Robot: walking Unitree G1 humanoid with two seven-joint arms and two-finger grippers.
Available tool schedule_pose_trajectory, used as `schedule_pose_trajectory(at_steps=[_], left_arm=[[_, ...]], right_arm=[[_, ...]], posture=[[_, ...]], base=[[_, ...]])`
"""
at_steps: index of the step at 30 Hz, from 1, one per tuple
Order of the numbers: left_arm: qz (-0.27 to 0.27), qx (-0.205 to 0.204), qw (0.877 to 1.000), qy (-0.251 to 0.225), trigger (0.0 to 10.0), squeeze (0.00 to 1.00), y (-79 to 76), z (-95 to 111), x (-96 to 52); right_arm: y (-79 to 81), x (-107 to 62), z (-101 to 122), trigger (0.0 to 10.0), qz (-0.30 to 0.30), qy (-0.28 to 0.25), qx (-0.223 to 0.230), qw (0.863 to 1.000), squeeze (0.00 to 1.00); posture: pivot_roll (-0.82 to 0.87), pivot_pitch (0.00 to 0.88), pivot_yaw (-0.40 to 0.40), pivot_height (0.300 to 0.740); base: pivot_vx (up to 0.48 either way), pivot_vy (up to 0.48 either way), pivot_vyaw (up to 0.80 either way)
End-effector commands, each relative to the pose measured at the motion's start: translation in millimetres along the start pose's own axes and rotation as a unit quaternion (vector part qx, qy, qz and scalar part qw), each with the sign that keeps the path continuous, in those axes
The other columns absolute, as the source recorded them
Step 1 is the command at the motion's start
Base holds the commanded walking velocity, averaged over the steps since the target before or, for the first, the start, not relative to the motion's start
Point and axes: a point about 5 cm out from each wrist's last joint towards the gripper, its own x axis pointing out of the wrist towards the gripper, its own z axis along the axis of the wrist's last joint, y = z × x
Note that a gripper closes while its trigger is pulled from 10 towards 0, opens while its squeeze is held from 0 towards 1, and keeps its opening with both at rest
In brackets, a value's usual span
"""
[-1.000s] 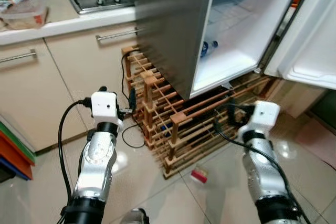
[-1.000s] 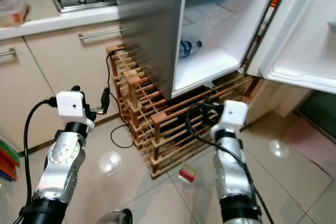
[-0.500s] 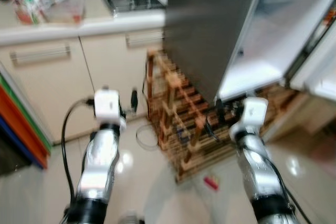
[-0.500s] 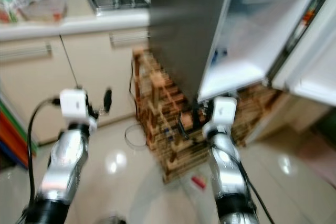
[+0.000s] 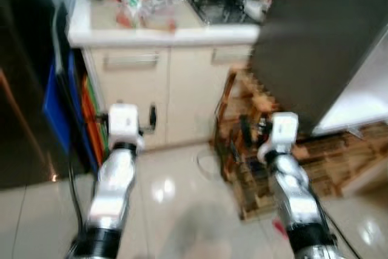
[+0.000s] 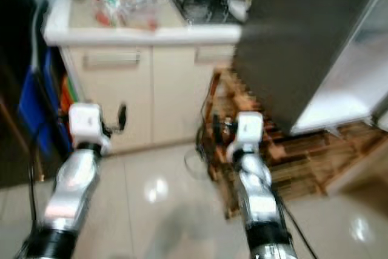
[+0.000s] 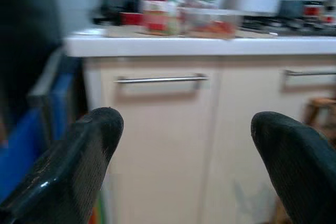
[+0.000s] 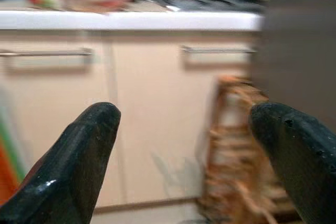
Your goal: Restocking fridge
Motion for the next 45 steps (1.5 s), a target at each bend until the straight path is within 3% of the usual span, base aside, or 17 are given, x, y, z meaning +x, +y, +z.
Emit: schedule_pose_trajectory(at_steps=[1,6,12,13,16,19,24,25,28,32,35,38,45], left_arm=[[-0.017,-0.014,1.0,-0.019,10.0,0.0,-14.3,12,3.2],[-0.017,-0.021,0.999,-0.03,10.0,0.0,-16.9,17,9.9],[-0.036,-0.026,0.998,-0.038,10.0,0.0,-18.6,22,15.2],[-0.015,-0.029,0.999,-0.029,10.0,0.0,-10.5,14,12.1],[0.001,-0.034,0.999,-0.037,10.0,0.0,-5.3,17,8.3],[0.015,-0.037,0.999,-0.036,10.0,0.0,2.0,15,5.7],[0.0,-0.02,0.999,-0.038,10.0,0.0,3.1,21,10.8],[-0.002,-0.016,0.999,-0.041,10.0,0.0,6.5,25,13.3],[-0.02,0.004,0.999,-0.046,10.0,0.0,11.4,31,18.2],[-0.055,0.016,0.997,-0.053,10.0,0.0,5.6,38,26.4],[-0.057,0.003,0.996,-0.067,10.0,0.0,-1.4,48,32.1],[-0.06,0.0,0.995,-0.08,10.0,0.0,-6.9,54,31.9],[-0.063,-0.021,0.997,-0.039,10.0,0.0,-15.1,42,39.6]], right_arm=[[-8.1,0.2,8,10.0,-0.008,-0.02,-0.015,1.0,0.2],[3.0,7.2,17,10.0,-0.002,-0.032,-0.009,0.999,0.02],[17.8,20.6,28,10.0,0.022,-0.047,-0.004,0.999,0.01],[19.3,25.9,22,10.0,0.022,-0.035,-0.009,0.999,0.01],[8.3,29.3,16,10.0,0.003,-0.004,-0.013,1.0,0.02],[-2.5,20.8,14,10.0,-0.003,0.001,-0.022,1.0,0.01],[-4.7,14.5,0,10.0,-0.013,0.017,-0.01,1.0,0.01],[-1.5,18.1,-3,10.0,-0.018,0.02,-0.007,1.0,0.01],[4.0,30.2,9,10.0,-0.036,-0.006,0.01,0.999,0.02],[11.8,39.7,29,10.0,-0.046,-0.039,0.012,0.998,0.01],[8.1,40.1,43,10.0,-0.067,-0.07,0.016,0.995,0.0],[5.8,34.8,40,10.0,-0.079,-0.068,-0.001,0.995,0.0],[12.9,24.2,26,10.0,-0.076,-0.05,0.009,0.996,0.0]], posture=[[0.03,0.0,-0.063,0.74],[0.02,0.0,-0.048,0.74],[0.03,0.0,-0.046,0.74],[0.1,0.0,-0.103,0.74],[0.16,0.0,-0.166,0.74],[0.18,0.0,-0.189,0.74],[0.21,0.0,-0.126,0.74],[0.2,0.0,-0.079,0.74],[0.16,0.0,-0.018,0.74],[0.14,0.0,0.025,0.74],[0.13,0.0,0.034,0.74],[0.12,0.0,0.036,0.74],[0.01,0.0,0.087,0.74]], base=[[0.48,0.0,0.0],[0.48,0.0,0.0],[0.48,0.0,0.0],[0.48,0.0,0.0],[0.48,0.0,0.0],[0.48,0.0,0.0],[0.48,0.0,0.0],[0.48,0.0,0.0],[0.48,0.0,0.0],[0.48,0.0,0.0],[0.467,0.0,0.0],[0.46,0.0,0.0],[0.051,0.0,0.0]])
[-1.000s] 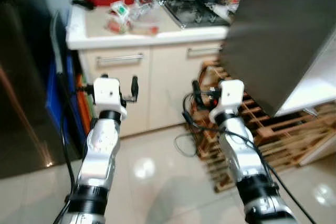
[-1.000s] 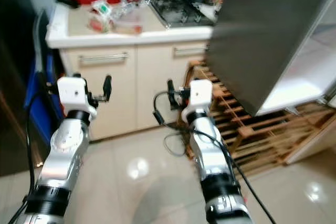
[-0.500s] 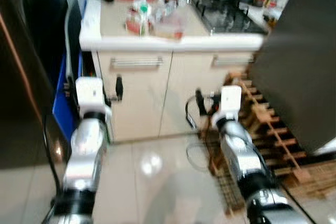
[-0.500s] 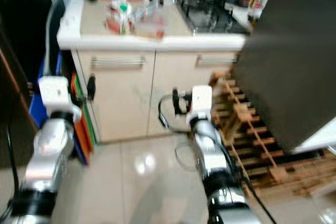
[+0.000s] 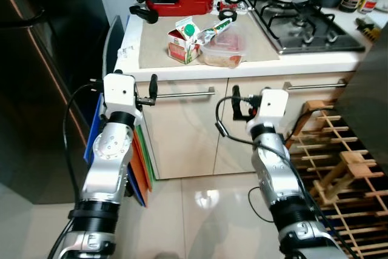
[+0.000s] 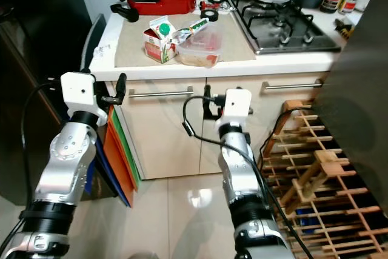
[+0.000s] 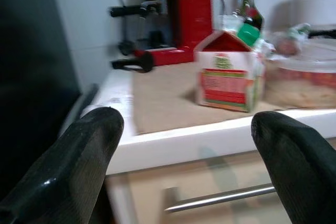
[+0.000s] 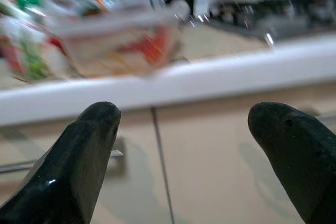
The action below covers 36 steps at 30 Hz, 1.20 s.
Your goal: Restocking fridge
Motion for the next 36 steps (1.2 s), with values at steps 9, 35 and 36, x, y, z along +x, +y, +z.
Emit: schedule_pose_trajectory(at_steps=[9,35,36], left_arm=[[-0.029,-0.036,0.999,-0.016,10.0,0.0,-27.3,5,2.7],[-0.032,-0.011,0.995,-0.093,10.0,0.0,-16.9,51,25.2],[-0.032,-0.009,0.995,-0.094,10.0,0.0,-16.4,52,25.8]], right_arm=[[-11.1,9.0,22,10.0,-0.007,-0.023,-0.017,1.0,0.0],[8.6,29.6,66,10.0,0.025,-0.088,0.0,0.996,0.0],[9.2,29.6,66,10.0,0.024,-0.088,0.0,0.996,0.0]], posture=[[-0.01,0.0,0.02,0.74],[-0.01,0.0,0.008,0.74],[-0.01,0.0,0.008,0.74]], base=[[0.193,-0.181,0.51],[0.265,-0.02,0.0],[0.469,0.0,0.0]])
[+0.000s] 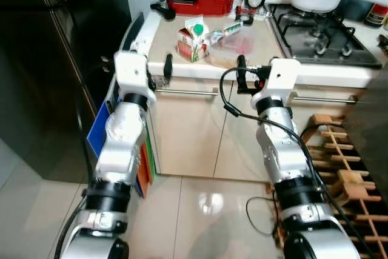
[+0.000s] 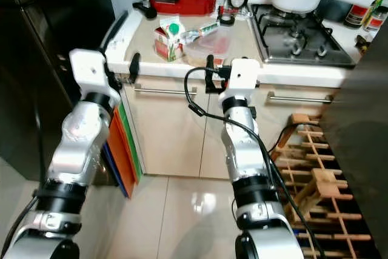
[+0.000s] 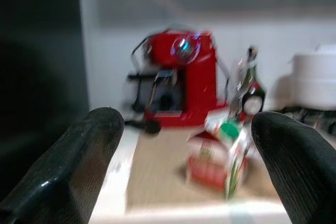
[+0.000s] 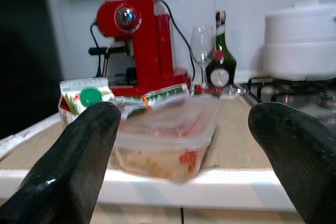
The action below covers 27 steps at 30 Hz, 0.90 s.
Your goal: Restocking fridge
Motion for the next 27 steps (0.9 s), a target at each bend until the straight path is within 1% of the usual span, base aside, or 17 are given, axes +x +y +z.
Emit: schedule_pose_trajectory(at_steps=[1,9,11,15,17,19,20,21,22,25,27], left_arm=[[-0.017,0.001,1.0,0.002,10.0,0.0,-6.3,1,2.3],[-0.036,-0.001,0.999,-0.016,10.0,0.0,-12.5,8,1.8],[-0.043,-0.003,0.998,-0.039,10.0,0.0,-16.4,17,3.2],[-0.037,-0.004,0.997,-0.063,10.0,0.0,-16.6,26,3.6],[-0.033,0.017,0.997,-0.074,10.0,0.0,-16.2,32,4.8],[-0.036,0.032,0.995,-0.082,10.0,0.0,-16.5,41,8.9],[-0.045,0.033,0.994,-0.089,10.0,0.0,-17.0,48,11.7],[-0.045,0.033,0.994,-0.089,10.0,0.0,-17.0,48,11.7],[-0.05,0.037,0.993,-0.098,10.0,0.0,-16.5,55,13.7],[-0.096,0.012,0.989,-0.109,10.0,0.0,-18.8,82,30.8],[-0.123,0.018,0.987,-0.1,10.0,0.0,-23.2,90,39.4]], right_arm=[[-1.8,1.5,6,10.0,-0.005,-0.01,0.003,1.0,0.0],[-4.2,2.4,9,10.0,-0.007,-0.02,0.001,1.0,0.0],[-4.4,3.0,14,10.0,-0.004,-0.029,-0.002,1.0,0.0],[-3.9,1.3,17,10.0,-0.005,-0.036,0.001,0.999,0.0],[-4.0,-1.6,21,10.0,-0.006,-0.044,0.003,0.999,0.0],[-8.4,-8.3,30,10.0,-0.017,-0.063,0.007,0.998,0.0],[-11.8,-13.5,37,10.0,-0.025,-0.077,0.004,0.997,0.0],[-11.8,-13.5,37,10.0,-0.025,-0.077,0.004,0.997,0.0],[-14.3,-17.3,40,10.0,-0.03,-0.081,0.002,0.996,0.0],[-29.8,-35.7,45,10.0,-0.059,-0.08,-0.013,0.995,0.0],[-35.2,-43.5,44,10.0,-0.07,-0.071,-0.02,0.995,0.0]], posture=[[-0.01,0.0,0.008,0.74],[-0.01,0.0,0.004,0.74],[-0.01,0.0,0.001,0.74],[-0.01,0.0,0.004,0.74],[-0.01,0.0,0.007,0.74],[-0.01,0.0,0.008,0.74],[-0.02,0.0,0.006,0.74],[-0.02,0.0,0.006,0.74],[-0.02,0.0,0.007,0.74],[-0.04,0.0,0.008,0.74],[-0.05,0.0,0.012,0.74]], base=[[0.469,0.0,0.0],[0.47,0.0,0.0],[0.469,0.0,0.0],[0.467,0.0,0.0],[0.454,0.0,0.0],[0.0,0.0,0.0],[0.0,0.0,0.0],[0.0,0.0,0.0],[0.0,0.0,0.0],[0.0,0.0,0.0],[0.0,0.0,0.0]])
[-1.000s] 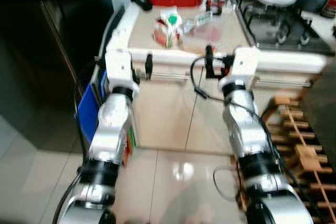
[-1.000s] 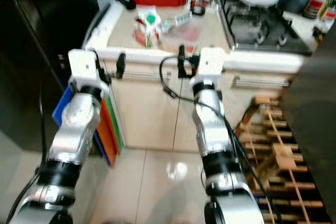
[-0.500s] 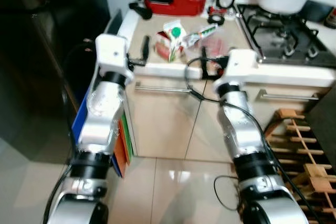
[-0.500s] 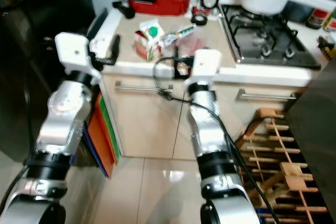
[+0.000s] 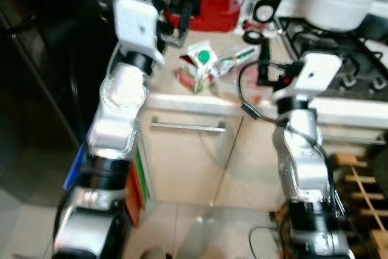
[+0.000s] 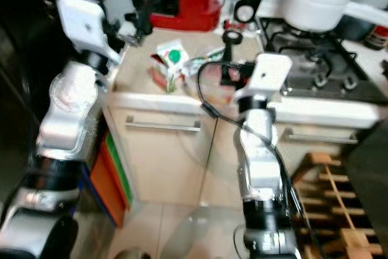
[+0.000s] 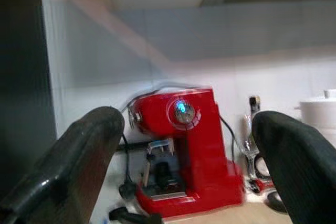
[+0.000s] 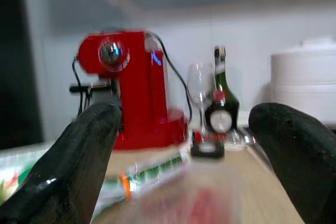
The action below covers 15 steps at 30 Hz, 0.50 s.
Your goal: Restocking fridge
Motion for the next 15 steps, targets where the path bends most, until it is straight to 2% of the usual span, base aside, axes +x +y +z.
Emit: schedule_pose_trajectory(at_steps=[1,4,6,7,8,9,10,12,15], left_arm=[[-0.054,-0.024,0.998,0.007,10.0,0.0,-16.5,6,12.1],[-0.099,-0.063,0.992,0.038,10.0,0.0,-24.0,5,30.9],[-0.122,-0.067,0.988,0.063,10.0,0.0,-26.9,-1,40.9],[-0.157,-0.093,0.979,0.093,10.0,0.0,-33.2,-7,47.5],[-0.157,-0.093,0.979,0.093,10.0,0.0,-33.2,-7,47.5],[-0.188,-0.117,0.969,0.11,10.0,0.0,-38.8,-7,53.3],[-0.188,-0.117,0.969,0.11,10.0,0.0,-38.8,-7,53.3],[-0.212,-0.104,0.966,0.108,10.0,0.0,-43.7,-1,61.5],[-0.217,-0.094,0.965,0.112,10.0,0.0,-44.5,-1,63.9]], right_arm=[[-15.4,-3.4,6,10.0,-0.033,0.0,-0.016,0.999,0.0],[-31.4,-14.5,5,10.0,-0.078,0.021,-0.045,0.996,0.0],[-44.2,-24.3,4,10.0,-0.109,0.038,-0.078,0.99,0.0],[-57.2,-37.3,-2,10.0,-0.135,0.061,-0.103,0.984,0.0],[-57.2,-37.3,-2,10.0,-0.135,0.061,-0.103,0.984,0.0],[-65.0,-48.4,-9,10.0,-0.143,0.087,-0.109,0.98,0.0],[-65.0,-48.4,-9,10.0,-0.143,0.087,-0.109,0.98,0.0],[-65.5,-60.7,-15,10.0,-0.138,0.111,-0.094,0.98,0.0],[-61.5,-64.8,-15,10.0,-0.131,0.113,-0.086,0.981,0.0]], posture=[[-0.06,0.0,0.019,0.74],[-0.08,0.0,0.036,0.74],[-0.1,0.0,0.051,0.74],[-0.11,0.0,0.068,0.74],[-0.11,0.0,0.068,0.74],[-0.12,0.0,0.077,0.74],[-0.12,0.0,0.077,0.74],[-0.14,0.01,0.105,0.74],[-0.15,0.015,0.12,0.74]], base=[[0.0,0.0,0.0],[0.0,0.0,0.0],[0.0,0.0,0.0],[0.0,0.0,0.0],[0.0,0.0,0.0],[0.0,0.0,0.0],[0.0,0.0,0.0],[0.0,0.0,0.0],[0.0,0.0,0.0]])
